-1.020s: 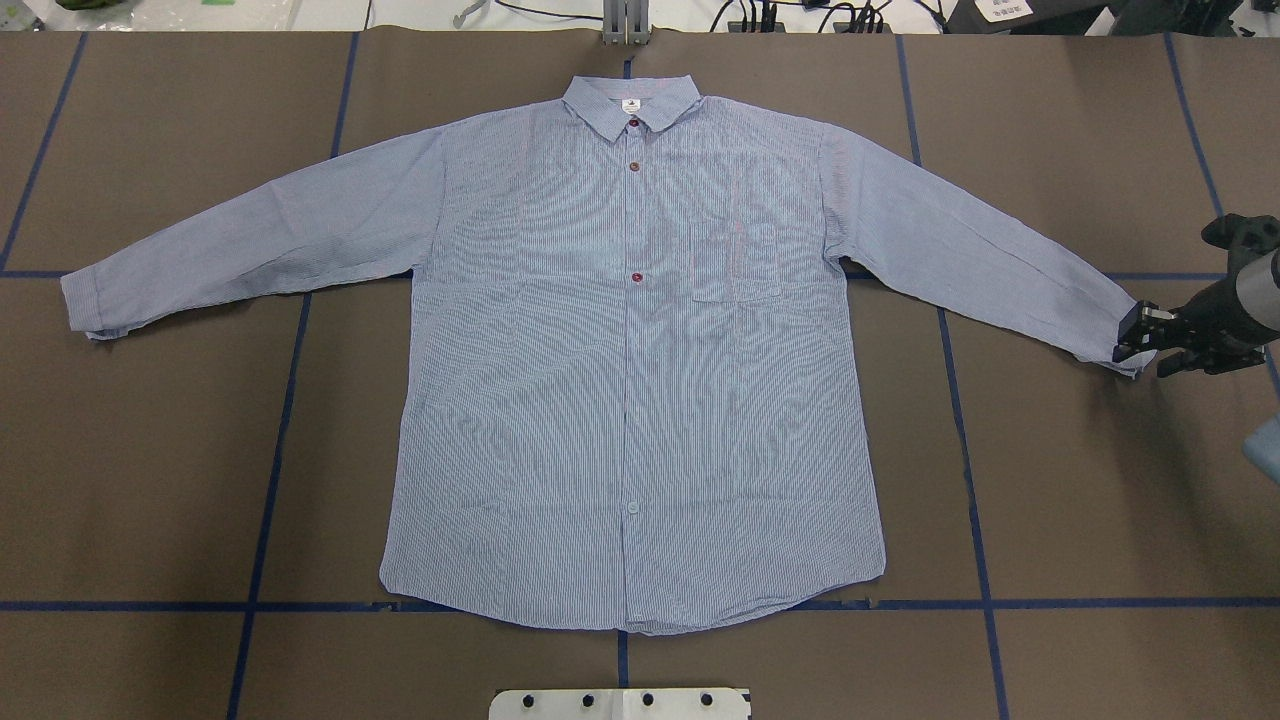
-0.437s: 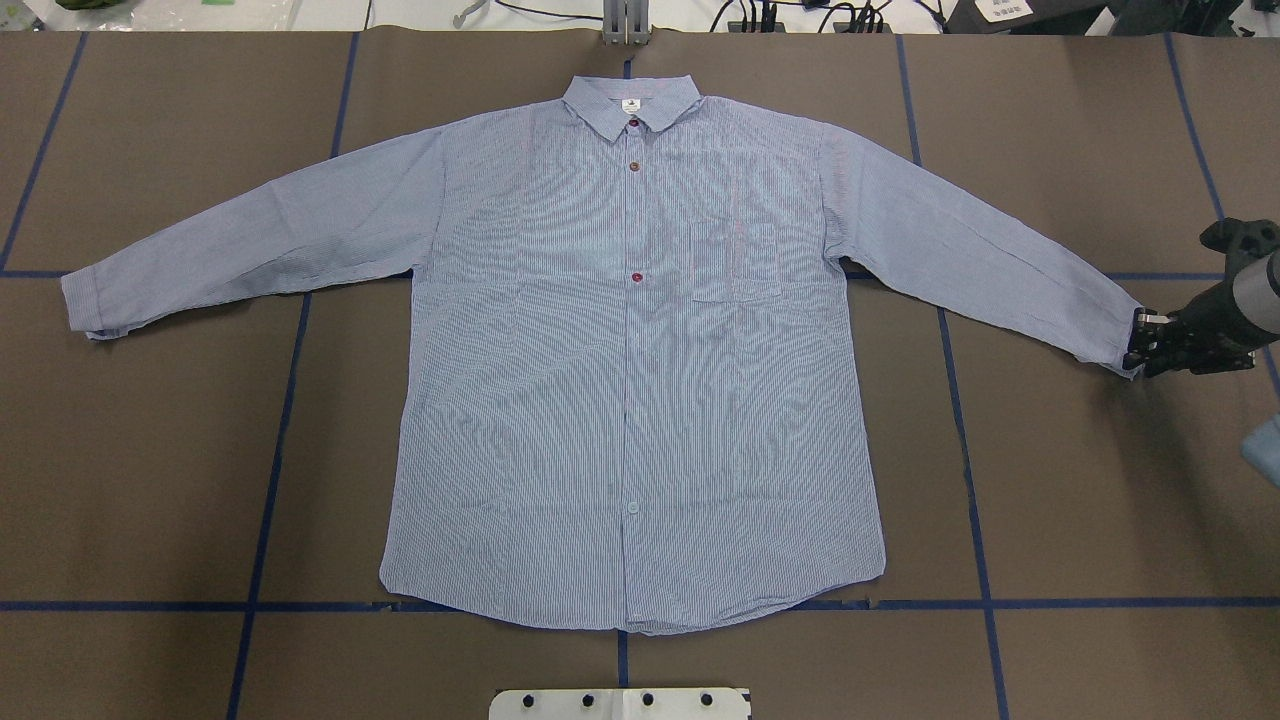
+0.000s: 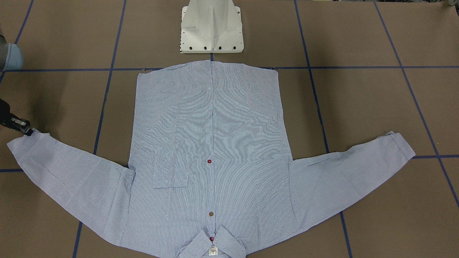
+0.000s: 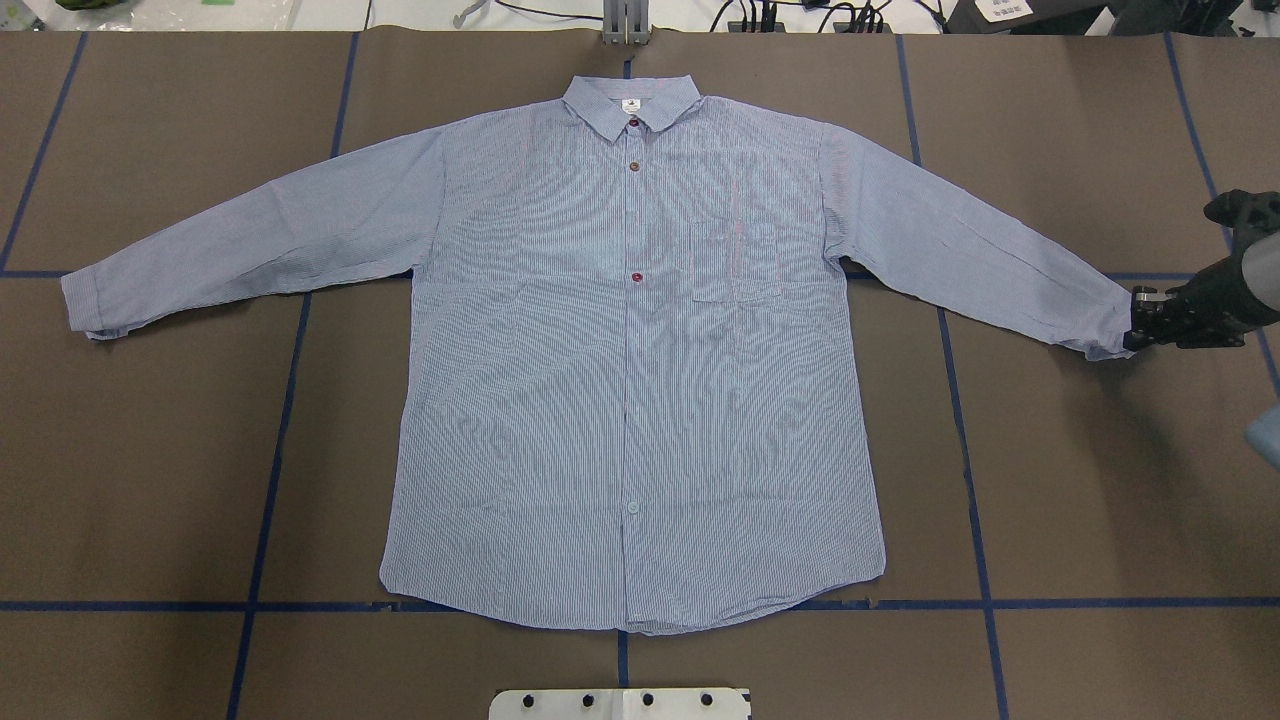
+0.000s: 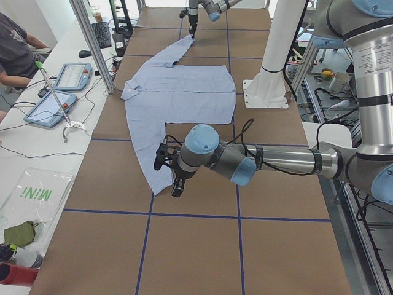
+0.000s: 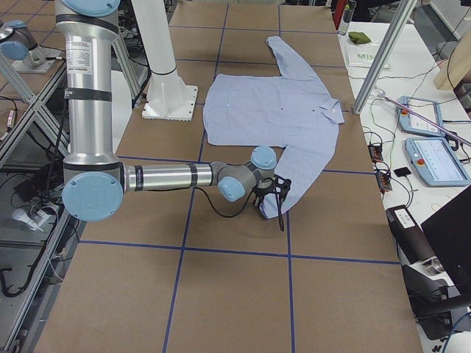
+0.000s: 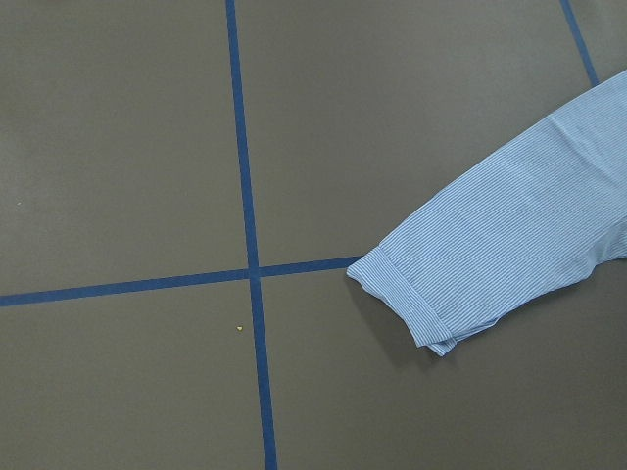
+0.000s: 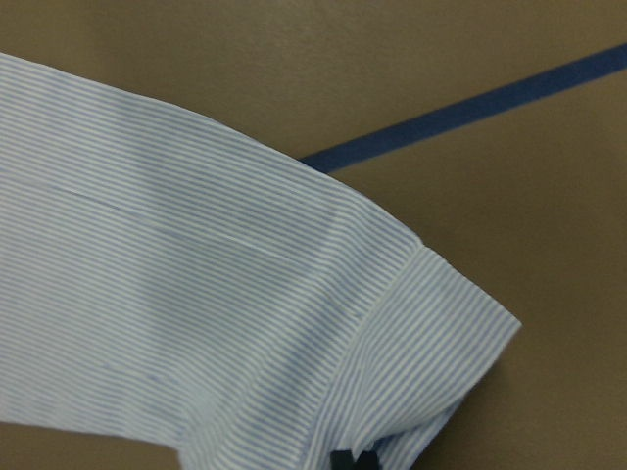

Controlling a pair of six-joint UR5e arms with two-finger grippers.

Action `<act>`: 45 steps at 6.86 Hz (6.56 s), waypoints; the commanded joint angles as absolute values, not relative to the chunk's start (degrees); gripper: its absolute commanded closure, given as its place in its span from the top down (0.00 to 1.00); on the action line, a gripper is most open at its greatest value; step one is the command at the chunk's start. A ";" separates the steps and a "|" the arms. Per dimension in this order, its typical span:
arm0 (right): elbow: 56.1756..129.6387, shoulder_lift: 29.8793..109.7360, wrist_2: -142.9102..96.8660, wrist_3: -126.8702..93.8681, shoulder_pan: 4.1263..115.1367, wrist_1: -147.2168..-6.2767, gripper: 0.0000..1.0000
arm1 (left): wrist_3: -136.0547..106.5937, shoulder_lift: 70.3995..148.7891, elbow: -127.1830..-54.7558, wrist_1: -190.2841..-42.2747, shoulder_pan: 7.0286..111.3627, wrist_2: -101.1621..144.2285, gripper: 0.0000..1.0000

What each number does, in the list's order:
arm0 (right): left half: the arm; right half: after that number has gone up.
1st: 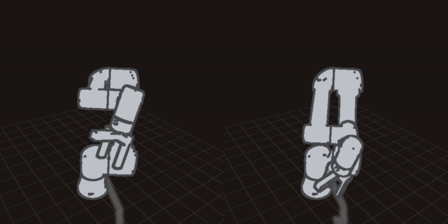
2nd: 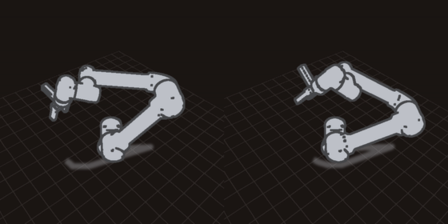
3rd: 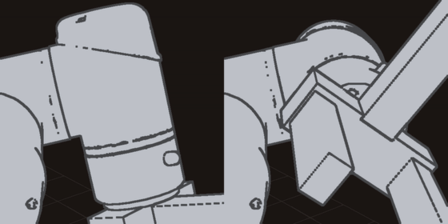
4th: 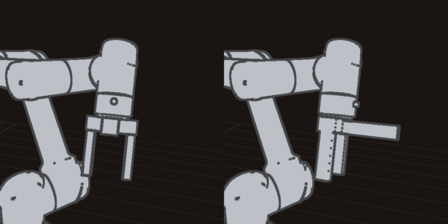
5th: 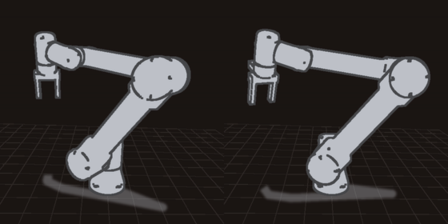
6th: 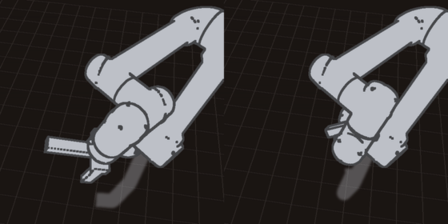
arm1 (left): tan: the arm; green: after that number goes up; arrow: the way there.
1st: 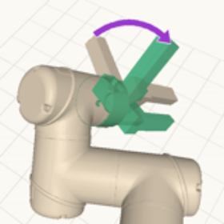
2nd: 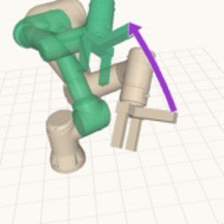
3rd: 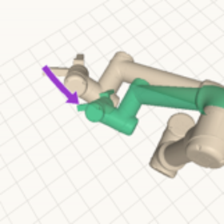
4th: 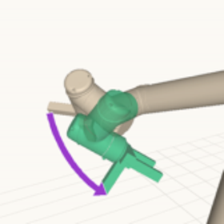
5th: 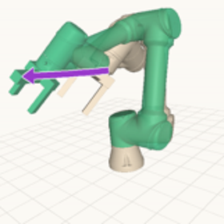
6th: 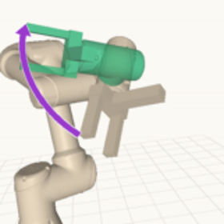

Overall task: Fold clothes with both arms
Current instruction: 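Carry the held cuff across the shirt chest toward the collar, then release the sleeve and raise the right gripper while the left gripper reaches the other cuff, then grasp the sleeve cuff nearest the left gripper with the left gripper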

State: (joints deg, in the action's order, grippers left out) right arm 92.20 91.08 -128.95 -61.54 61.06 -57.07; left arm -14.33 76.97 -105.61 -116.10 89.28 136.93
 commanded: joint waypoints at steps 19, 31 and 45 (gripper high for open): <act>59.41 22.05 -96.50 -105.91 33.83 -62.66 0.99 | -15.47 80.48 -99.54 -117.15 88.16 137.73 1.00; 85.78 57.39 -117.07 -92.55 52.82 -63.63 0.99 | -66.00 96.42 -66.36 -157.24 65.39 130.43 0.54; 86.13 61.68 -117.60 -91.85 58.35 -63.55 0.99 | -80.20 111.57 -70.13 -147.43 65.21 137.55 0.00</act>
